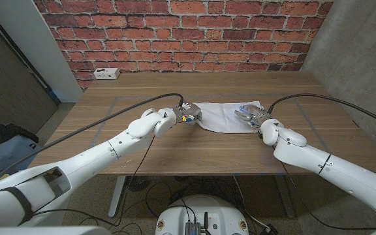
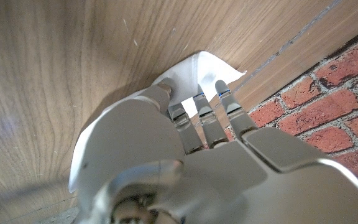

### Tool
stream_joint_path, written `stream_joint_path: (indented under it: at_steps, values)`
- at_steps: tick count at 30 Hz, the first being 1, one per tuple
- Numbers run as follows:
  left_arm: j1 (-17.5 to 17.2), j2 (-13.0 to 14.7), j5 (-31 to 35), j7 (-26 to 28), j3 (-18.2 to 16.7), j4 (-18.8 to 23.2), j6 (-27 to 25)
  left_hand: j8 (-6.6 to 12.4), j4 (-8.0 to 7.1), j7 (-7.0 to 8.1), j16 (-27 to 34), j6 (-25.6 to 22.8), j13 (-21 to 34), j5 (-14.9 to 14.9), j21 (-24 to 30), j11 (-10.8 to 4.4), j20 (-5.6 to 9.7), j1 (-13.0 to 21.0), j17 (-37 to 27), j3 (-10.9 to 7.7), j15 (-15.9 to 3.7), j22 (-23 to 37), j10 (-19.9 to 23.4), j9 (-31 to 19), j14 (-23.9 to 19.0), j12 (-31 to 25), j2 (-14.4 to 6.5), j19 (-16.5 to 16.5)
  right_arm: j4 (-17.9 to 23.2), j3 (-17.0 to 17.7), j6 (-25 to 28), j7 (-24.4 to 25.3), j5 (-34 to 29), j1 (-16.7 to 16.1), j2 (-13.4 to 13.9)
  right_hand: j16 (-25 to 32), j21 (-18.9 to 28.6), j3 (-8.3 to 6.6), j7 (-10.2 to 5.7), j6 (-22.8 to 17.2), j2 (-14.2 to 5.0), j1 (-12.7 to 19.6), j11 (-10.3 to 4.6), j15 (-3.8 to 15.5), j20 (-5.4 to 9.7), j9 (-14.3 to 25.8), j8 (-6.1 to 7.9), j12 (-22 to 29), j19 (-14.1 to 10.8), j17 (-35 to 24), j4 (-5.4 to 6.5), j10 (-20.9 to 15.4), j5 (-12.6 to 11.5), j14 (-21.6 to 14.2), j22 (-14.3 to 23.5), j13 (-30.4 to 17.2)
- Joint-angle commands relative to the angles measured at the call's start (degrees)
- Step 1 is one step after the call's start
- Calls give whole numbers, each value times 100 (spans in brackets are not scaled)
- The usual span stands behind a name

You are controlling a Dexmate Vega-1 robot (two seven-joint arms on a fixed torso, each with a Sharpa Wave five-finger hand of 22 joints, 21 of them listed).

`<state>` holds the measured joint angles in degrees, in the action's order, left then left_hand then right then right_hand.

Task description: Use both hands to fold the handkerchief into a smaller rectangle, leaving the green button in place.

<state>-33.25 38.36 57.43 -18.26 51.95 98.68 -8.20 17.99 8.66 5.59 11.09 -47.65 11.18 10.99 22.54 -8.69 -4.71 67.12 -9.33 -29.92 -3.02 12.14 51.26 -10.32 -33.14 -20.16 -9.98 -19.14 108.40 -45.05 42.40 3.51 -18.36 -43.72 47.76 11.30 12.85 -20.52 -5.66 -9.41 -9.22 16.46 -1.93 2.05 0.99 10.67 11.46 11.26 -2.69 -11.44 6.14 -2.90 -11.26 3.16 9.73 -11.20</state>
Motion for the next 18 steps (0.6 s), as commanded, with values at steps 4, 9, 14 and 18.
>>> stream_joint_path:
  at_steps: [4, 9, 14, 18]
  values:
    - [-119, 154, 849, 1299, 198, -102, -41, 83, -42, 106, -20, -733, 68, -21, 91, 7, 18, -31, -32, -177, -832, 12, 309, -123, -164, -60, -79, -81, 3, -180, 67, -298, -110, 134, 59, 72, -22, -63, -7, -141, -14, -5, 17, 177, -49, 6, 42, 89, -94, 15, -53, -146, 12, -145, 13, 1]
    - [-117, 206, 1024, 1583, 173, -75, 30, 146, -53, 163, 16, -911, 120, -32, 120, -32, 42, -41, -52, -202, -904, 8, 419, -138, -278, -91, -70, -103, 22, -280, 80, -451, -199, 192, 95, 81, -30, -91, -4, -180, -9, 48, 13, 192, -58, 6, 42, 97, -120, 39, -110, -192, 10, -212, 13, 2]
    - [-116, 264, 1242, 1845, 161, -31, 93, 191, -46, 184, 43, -1025, 153, -41, 137, -52, 67, -38, -67, -201, -948, 4, 493, -150, -359, -115, -59, -113, 35, -380, 102, -588, -314, 243, 119, 87, -38, -100, -16, -203, -8, 71, 0, 205, -64, 6, 40, 97, -132, 48, -141, -212, 13, -246, 13, 3]
    - [-98, 307, 1543, 2087, 191, -21, 121, 203, -36, 189, 50, -1049, 187, -47, 151, -174, 80, -31, -70, -204, -950, 1, 526, -162, -408, -118, -50, -115, 35, -426, 93, -683, -374, 269, 126, 87, -41, -112, -20, -214, -8, 97, -12, 210, -68, 6, 36, 97, -149, 56, -170, -227, 15, -268, 13, 3]
